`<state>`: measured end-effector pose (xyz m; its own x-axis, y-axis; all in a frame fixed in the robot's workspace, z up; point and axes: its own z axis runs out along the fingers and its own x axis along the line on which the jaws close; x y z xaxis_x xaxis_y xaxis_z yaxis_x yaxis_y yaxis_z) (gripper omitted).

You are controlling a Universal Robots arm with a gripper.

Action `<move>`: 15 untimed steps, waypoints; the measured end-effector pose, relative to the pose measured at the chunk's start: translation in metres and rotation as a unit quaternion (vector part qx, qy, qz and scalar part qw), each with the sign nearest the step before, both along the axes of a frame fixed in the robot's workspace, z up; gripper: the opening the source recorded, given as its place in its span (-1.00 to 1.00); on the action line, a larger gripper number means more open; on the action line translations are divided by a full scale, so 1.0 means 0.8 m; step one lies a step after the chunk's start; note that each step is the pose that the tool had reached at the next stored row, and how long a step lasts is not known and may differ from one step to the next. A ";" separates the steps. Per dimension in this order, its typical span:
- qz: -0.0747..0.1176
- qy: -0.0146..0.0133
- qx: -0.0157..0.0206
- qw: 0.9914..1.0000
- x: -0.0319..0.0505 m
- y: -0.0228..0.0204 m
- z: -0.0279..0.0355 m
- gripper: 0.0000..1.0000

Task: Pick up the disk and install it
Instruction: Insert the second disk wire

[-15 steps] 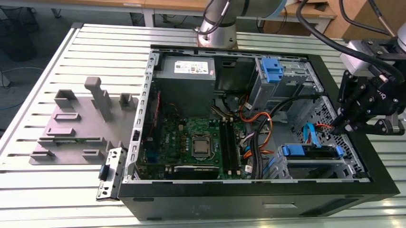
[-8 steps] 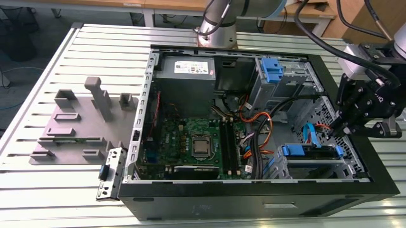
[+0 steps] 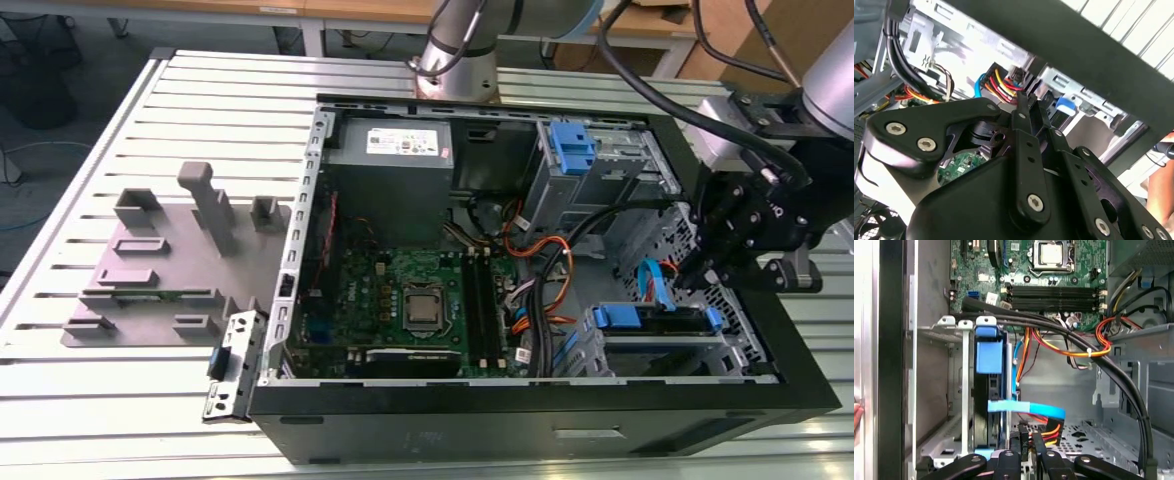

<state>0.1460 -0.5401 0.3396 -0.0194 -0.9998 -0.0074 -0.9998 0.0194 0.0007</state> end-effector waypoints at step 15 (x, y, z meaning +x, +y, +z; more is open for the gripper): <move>0.000 0.000 0.000 1.000 -0.002 0.0000 0.0032 -0.53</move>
